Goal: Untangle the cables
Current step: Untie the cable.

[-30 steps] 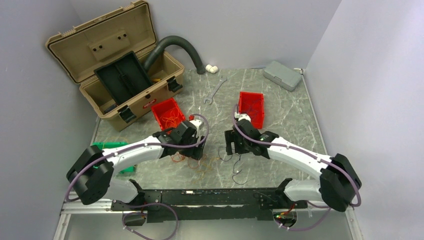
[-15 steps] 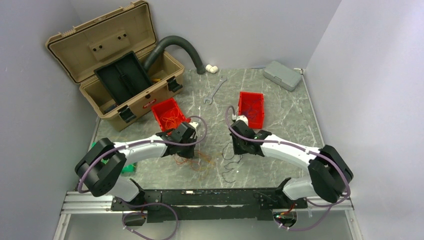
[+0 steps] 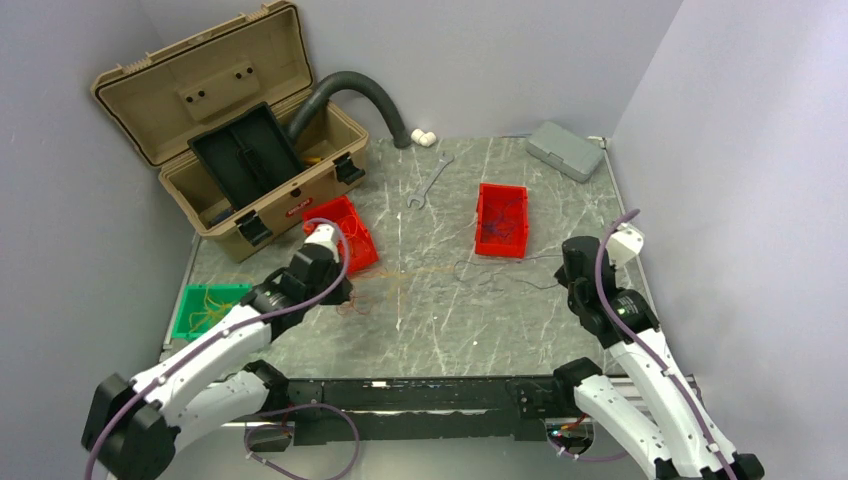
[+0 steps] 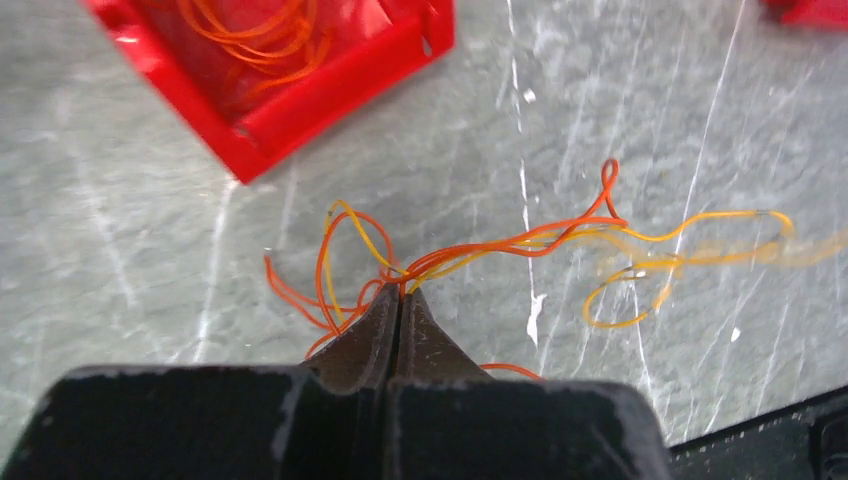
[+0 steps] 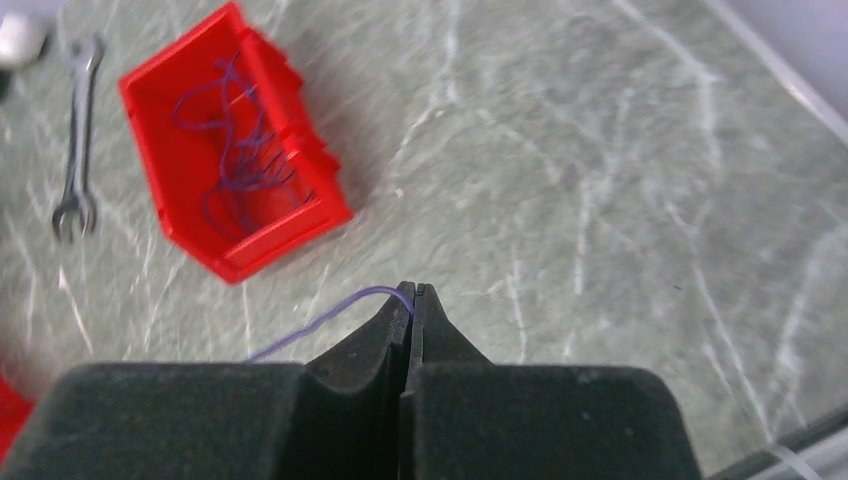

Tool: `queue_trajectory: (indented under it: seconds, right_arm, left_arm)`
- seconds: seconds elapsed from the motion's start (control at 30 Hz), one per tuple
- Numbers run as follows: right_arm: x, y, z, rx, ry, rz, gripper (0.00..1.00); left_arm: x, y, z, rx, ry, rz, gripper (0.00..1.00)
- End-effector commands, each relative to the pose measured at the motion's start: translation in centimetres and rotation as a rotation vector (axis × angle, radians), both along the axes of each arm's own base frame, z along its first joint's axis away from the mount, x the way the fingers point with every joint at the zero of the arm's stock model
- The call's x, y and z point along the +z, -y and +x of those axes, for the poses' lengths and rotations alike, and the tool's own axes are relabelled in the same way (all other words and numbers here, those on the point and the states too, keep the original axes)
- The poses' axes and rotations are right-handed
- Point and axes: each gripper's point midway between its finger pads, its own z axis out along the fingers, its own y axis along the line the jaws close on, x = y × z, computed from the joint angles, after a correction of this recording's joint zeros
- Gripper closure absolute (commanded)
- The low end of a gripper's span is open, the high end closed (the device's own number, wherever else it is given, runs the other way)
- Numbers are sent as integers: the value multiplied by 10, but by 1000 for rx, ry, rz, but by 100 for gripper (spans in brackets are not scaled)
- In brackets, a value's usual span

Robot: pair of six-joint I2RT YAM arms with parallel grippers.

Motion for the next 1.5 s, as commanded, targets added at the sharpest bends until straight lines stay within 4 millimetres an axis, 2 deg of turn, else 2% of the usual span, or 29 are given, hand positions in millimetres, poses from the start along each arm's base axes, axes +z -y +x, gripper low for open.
queue_trajectory:
  seconds: [0.0,0.2,0.3,0.57,0.67,0.7,0.77,0.83,0.9,1.0,1.13,1.23,1.3,1.37,1.43,1.47]
  right_arm:
    - [23,48,-25,-274,19,-53,100]
    - [45,82,-55,-508,109,-44,100]
    - [59,98,-73,-598,173,-49,100]
    - [98,131,-116,-721,269,-132,100]
    - [117,139,-123,-740,305,-179,100]
    - [122,139,-119,-726,307,-194,100]
    - [122,127,-101,-637,278,-195,100]
    - [113,112,-80,-523,243,-190,100]
    - [100,87,-55,-368,209,-157,100]
    - [87,56,-26,-176,159,-143,100]
    - [67,16,1,48,31,-122,100]
    - [47,-12,9,193,-34,-81,100]
    - [29,-14,6,208,-73,-73,97]
    - [13,-12,0,211,-110,-84,74]
    - [6,-14,-4,228,-118,-77,76]
    - [6,-16,-4,244,-106,-73,73]
  left_arm:
    - [5,-40,-2,189,14,-1,100]
    - [19,-67,-6,323,46,-13,100]
    - [16,-78,-8,383,27,-15,100]
    - [3,-100,-13,506,-19,-73,100]
    - [3,-105,-12,520,-14,-86,100]
    - [4,-104,-11,515,-11,-89,100]
    - [8,-98,-8,470,-3,-98,100]
    - [16,-90,-4,410,20,-112,100]
    - [22,-78,-1,329,38,-132,100]
    - [28,-75,0,292,49,-129,100]
    - [43,-57,1,162,96,-163,100]
    - [53,-43,-1,83,109,-182,100]
    - [58,-42,-1,77,118,-161,100]
    - [63,-42,0,68,132,-142,100]
    - [66,-43,0,67,139,-127,100]
    - [67,-44,0,64,141,-121,100]
